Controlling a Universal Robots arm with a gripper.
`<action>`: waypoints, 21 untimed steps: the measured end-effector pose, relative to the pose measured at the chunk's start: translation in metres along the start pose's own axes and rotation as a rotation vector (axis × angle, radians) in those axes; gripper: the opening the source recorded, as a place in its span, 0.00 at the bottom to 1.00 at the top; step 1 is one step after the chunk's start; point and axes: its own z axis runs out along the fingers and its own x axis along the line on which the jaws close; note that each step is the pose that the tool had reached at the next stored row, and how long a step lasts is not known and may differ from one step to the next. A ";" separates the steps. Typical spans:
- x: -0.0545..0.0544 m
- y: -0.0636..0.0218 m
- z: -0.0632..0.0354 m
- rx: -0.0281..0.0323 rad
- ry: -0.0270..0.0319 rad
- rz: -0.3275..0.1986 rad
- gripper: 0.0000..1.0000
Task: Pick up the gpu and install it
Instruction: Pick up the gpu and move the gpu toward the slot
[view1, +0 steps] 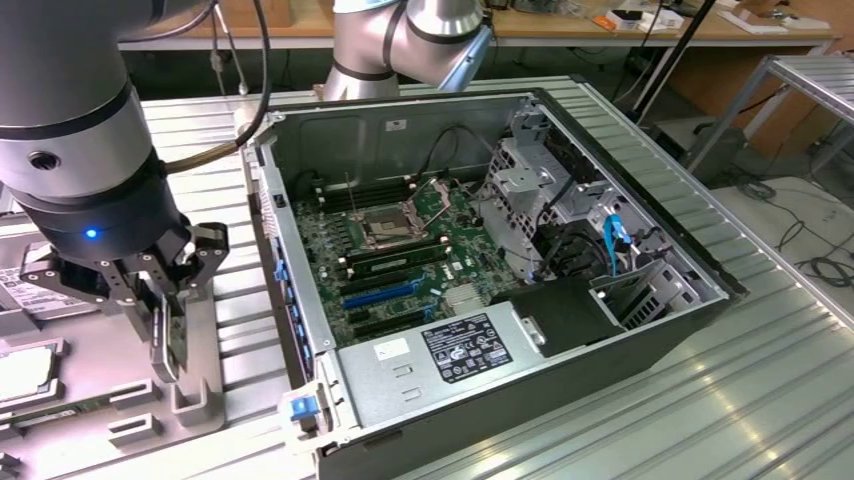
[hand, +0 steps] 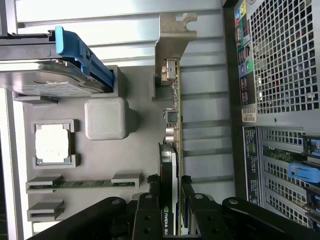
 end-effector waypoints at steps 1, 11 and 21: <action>0.000 0.0000 -0.0007 -0.0003 0.0000 0.000 0.27; 0.000 0.0003 -0.0060 -0.0018 0.0001 0.000 0.27; 0.000 0.0006 -0.0114 -0.0045 0.0003 0.000 0.27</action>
